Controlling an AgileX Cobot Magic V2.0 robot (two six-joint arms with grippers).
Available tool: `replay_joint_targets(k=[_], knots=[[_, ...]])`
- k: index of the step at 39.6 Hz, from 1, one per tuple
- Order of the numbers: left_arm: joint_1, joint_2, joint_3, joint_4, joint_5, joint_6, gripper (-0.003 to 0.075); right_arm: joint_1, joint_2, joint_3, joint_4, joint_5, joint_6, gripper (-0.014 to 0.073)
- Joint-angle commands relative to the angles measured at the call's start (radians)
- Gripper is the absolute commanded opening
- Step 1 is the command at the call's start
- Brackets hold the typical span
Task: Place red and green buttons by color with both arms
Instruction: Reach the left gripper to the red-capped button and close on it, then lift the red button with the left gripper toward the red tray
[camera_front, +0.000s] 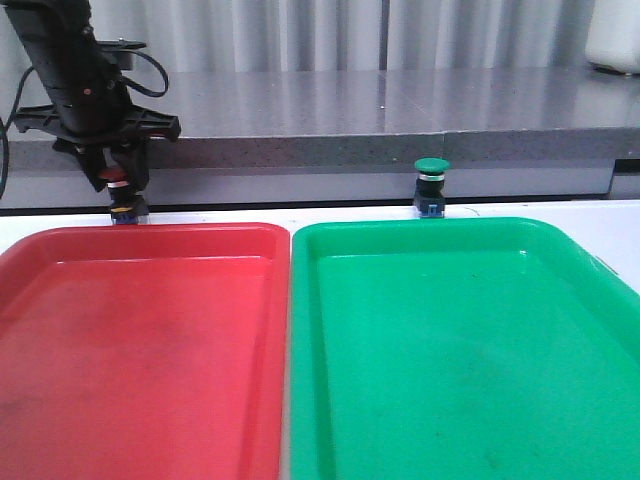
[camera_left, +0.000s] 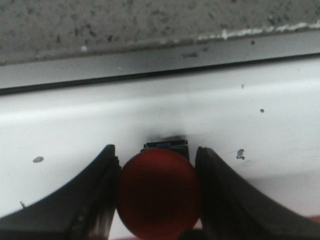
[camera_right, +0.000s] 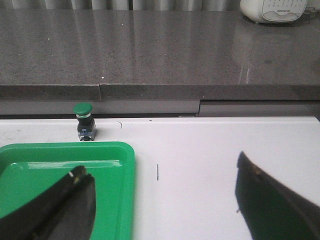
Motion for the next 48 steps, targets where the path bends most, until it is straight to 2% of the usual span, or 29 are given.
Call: replay_joint_targets(k=[1, 4, 15, 20, 25, 30, 39, 48], knots=[[-0.005, -0.064, -0.034, -0.005, -0.038, -0.004, 0.0087, 0.003, 0.016, -0.034, 0.004, -0.075, 0.0, 0.0593], [-0.005, -0.073, -0.039, -0.005, -0.035, -0.004, 0.0061, 0.003, 0.016, -0.034, 0.004, -0.075, 0.0, 0.0593], [-0.001, -0.211, -0.04, -0.005, 0.01, -0.004, 0.0062, 0.003, 0.016, -0.034, 0.004, -0.075, 0.0, 0.0593], [-0.001, -0.303, 0.007, -0.005, 0.015, -0.004, 0.0062, 0.003, 0.016, -0.034, 0.004, -0.075, 0.0, 0.0593], [-0.016, -0.412, 0.134, -0.005, 0.01, -0.006, 0.0064, 0.003, 0.016, -0.034, 0.004, -0.075, 0.0, 0.0593], [-0.049, -0.53, 0.313, -0.003, -0.049, -0.017, 0.0064, 0.003, 0.016, -0.034, 0.004, -0.075, 0.0, 0.0593], [-0.162, -0.712, 0.652, 0.02, -0.154, -0.069, 0.0064, 0.003, 0.016, -0.034, 0.004, -0.075, 0.0, 0.0593], [-0.255, -0.739, 0.867, 0.046, -0.263, -0.111, 0.0064, 0.003, 0.016, -0.034, 0.004, -0.075, 0.0, 0.0593]])
